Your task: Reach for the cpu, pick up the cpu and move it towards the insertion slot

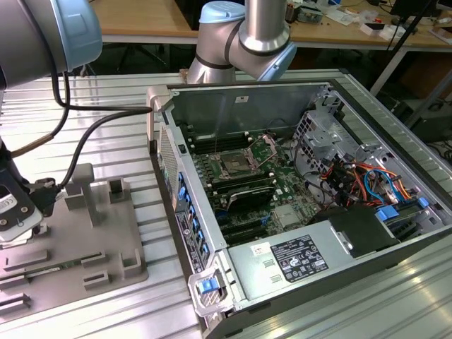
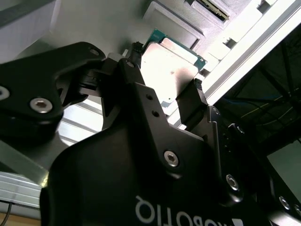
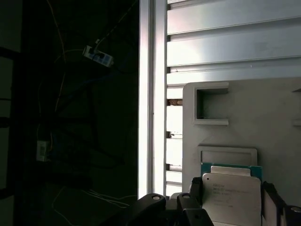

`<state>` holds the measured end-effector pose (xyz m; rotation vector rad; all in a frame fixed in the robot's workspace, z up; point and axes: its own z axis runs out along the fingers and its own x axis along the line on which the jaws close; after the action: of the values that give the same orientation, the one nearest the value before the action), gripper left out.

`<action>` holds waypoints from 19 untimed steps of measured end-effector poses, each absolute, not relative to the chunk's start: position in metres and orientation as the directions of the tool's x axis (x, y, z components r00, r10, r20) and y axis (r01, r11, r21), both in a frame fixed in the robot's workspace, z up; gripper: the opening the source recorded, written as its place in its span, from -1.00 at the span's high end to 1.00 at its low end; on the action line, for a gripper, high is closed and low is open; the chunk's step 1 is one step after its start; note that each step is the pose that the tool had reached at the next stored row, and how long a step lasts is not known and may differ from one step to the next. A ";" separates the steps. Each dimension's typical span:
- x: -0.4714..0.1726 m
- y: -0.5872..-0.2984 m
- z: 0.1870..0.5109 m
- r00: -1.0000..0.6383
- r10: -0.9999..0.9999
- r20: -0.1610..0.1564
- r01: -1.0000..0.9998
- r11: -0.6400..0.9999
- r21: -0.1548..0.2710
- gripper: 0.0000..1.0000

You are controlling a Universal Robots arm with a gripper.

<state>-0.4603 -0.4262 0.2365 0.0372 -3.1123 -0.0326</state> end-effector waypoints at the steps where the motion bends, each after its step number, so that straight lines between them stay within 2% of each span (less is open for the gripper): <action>1: -0.460 -0.426 0.237 -0.999 -0.024 0.028 -0.024 0.999 0.021 -0.09; 19: -0.460 -0.426 0.249 -0.999 -0.024 0.028 -0.024 0.999 0.021 -0.09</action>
<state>-0.4603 -0.4262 0.2493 0.0373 -3.1126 -0.0329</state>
